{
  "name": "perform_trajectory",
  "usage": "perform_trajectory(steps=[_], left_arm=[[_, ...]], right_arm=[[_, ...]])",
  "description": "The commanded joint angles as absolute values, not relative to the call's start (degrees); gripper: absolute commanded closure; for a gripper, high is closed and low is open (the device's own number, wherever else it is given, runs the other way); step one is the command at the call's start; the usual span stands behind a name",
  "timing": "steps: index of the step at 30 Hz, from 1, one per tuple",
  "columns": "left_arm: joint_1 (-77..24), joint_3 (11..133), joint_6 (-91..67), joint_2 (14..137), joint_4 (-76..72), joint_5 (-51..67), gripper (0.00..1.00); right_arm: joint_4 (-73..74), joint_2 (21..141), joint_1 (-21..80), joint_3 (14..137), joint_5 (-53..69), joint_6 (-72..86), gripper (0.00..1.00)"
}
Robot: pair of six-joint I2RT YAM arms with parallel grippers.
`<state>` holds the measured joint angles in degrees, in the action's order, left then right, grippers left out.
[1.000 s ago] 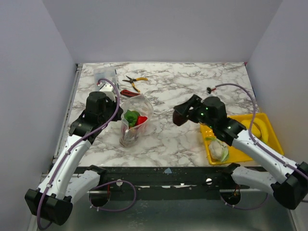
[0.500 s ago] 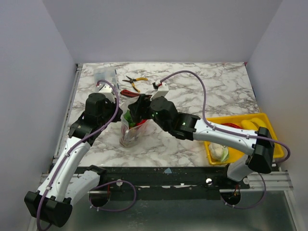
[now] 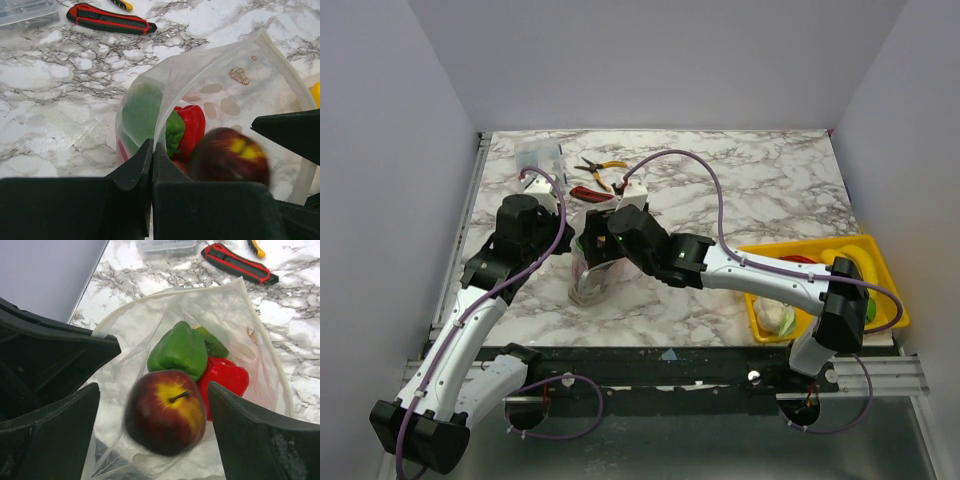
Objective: Place the food in the zip-top bag and seal the zipper
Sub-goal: Place the fake vegetable in the zipper food storage bag, then pick up the fake fruit from the bin.
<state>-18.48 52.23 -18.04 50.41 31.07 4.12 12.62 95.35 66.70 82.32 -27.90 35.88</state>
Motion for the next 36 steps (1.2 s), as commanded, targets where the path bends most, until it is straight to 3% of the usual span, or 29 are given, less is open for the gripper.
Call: perform_trajectory(steps=[1,10,20,28,36], left_arm=[[-18.2,51.8,-18.3,49.6,30.1,3.4,1.00],[-18.2,51.8,-18.2,49.7,30.2,3.4,1.00],[-18.1,52.0,-18.2,50.0,30.3,3.6,1.00],[-18.1,52.1,-18.2,50.9,30.2,3.7,1.00],[-18.0,52.1,-18.2,51.2,30.1,3.8,1.00]], right_arm=[[15.0,94.6,67.1,84.0,-25.8,35.0,0.06],[18.1,89.8,67.1,84.2,-30.8,33.0,0.05],[21.3,77.8,63.7,75.1,-48.7,35.4,0.07],[32.3,67.3,45.5,65.1,-48.6,48.3,0.08],[45.6,61.4,27.1,56.6,-49.1,59.8,0.00]])
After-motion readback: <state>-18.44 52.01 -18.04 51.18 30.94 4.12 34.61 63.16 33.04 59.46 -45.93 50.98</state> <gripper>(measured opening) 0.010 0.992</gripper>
